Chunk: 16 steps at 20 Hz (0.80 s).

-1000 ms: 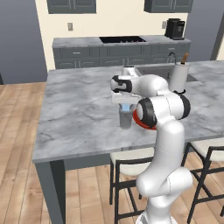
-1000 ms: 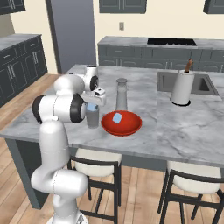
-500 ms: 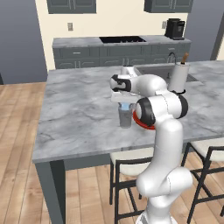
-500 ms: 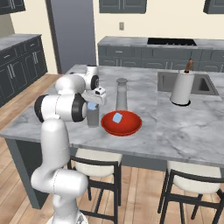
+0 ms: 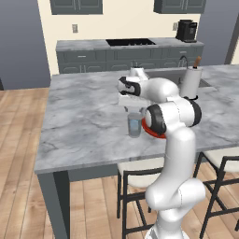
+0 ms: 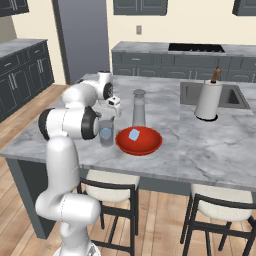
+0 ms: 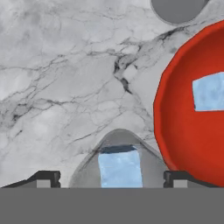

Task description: There are two ice cubes in the ice bowl. Place both ice cubes in the glass cup.

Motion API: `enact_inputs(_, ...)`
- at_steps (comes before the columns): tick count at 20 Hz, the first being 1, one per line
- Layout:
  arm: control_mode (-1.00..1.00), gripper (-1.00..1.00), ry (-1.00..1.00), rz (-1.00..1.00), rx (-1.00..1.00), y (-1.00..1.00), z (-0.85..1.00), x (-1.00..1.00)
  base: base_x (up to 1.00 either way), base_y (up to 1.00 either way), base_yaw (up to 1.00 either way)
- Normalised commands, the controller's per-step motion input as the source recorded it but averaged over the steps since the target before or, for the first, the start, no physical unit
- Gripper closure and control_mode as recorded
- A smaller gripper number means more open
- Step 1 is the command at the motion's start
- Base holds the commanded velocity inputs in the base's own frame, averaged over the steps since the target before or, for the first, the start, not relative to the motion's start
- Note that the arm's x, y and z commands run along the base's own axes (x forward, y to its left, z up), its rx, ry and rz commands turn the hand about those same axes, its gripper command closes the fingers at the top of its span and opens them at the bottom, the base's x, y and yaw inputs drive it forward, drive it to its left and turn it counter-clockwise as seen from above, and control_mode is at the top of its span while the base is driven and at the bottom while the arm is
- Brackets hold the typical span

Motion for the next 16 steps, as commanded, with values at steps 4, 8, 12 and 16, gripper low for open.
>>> enact_inputs(4,-1.00,-1.00,-0.08,0.00,0.03,-0.02,0.68,-0.02,0.00,0.00,0.00)
enact_inputs(8,-1.00,-1.00,-0.04,0.00,0.00,-0.53,0.07,-0.35,0.00,0.00,0.00)
enact_inputs(12,-1.00,-1.00,-0.04,0.00,0.00,-0.79,-0.11,-0.56,0.00,0.00,0.00)
enact_inputs(16,-1.00,-1.00,-0.09,0.00,0.00,-0.75,-0.07,-0.46,0.00,0.00,0.00)
